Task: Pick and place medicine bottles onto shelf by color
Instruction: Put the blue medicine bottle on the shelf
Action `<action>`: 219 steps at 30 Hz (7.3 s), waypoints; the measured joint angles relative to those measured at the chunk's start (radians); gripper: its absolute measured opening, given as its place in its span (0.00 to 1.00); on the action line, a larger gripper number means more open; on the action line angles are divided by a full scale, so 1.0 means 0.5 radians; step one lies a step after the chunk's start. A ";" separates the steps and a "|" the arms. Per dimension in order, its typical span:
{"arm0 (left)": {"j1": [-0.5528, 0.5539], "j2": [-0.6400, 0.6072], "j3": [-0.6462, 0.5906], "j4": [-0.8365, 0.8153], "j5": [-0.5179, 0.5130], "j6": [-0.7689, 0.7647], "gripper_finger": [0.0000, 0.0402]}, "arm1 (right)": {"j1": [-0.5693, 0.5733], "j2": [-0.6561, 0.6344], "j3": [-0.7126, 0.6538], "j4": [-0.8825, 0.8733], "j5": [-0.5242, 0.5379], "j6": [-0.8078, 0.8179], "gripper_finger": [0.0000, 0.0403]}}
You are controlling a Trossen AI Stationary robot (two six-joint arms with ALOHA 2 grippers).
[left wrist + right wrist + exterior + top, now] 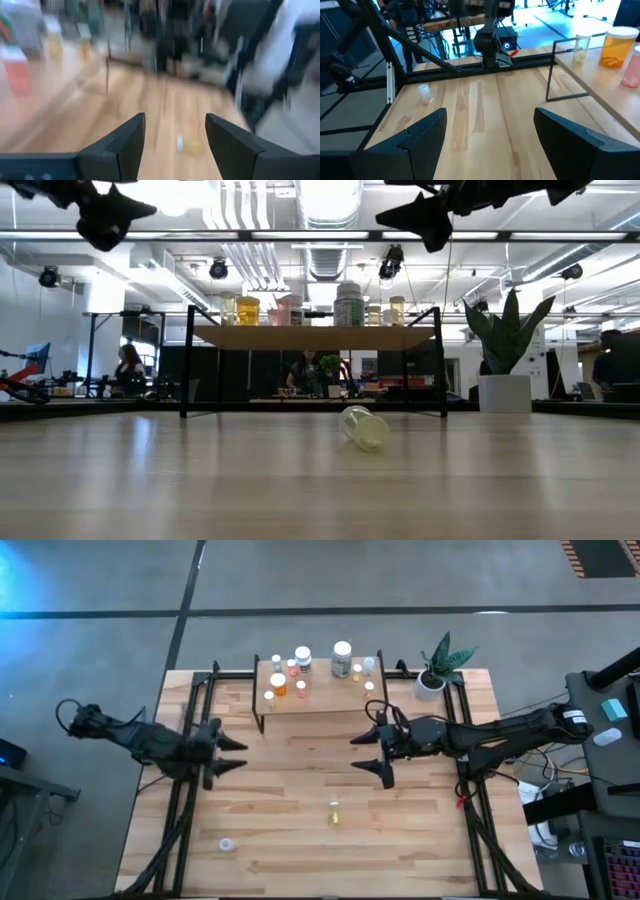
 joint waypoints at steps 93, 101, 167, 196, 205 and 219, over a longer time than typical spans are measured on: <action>-0.977 1.975 0.901 -1.084 1.083 -1.747 0.48 | 0.000 -0.029 -0.040 0.073 0.048 -0.086 0.71; -0.964 1.975 0.895 -1.135 1.118 -1.750 0.48 | 0.000 -0.029 -0.040 0.073 0.048 -0.094 0.71; 0.684 2.014 1.817 -1.210 1.048 0.275 0.37 | -0.001 -0.281 -0.042 0.054 0.049 -0.179 0.71; 0.999 2.129 1.988 -1.411 1.167 0.511 0.37 | -0.032 -0.342 0.016 0.084 0.226 -0.320 0.71; 0.996 2.129 1.983 -1.414 1.186 0.508 0.37 | -0.032 -0.343 0.070 0.073 0.242 -0.321 0.71; 0.995 2.129 1.978 -1.400 1.187 0.507 0.37 | -0.031 -0.212 0.065 0.008 0.149 -0.176 0.71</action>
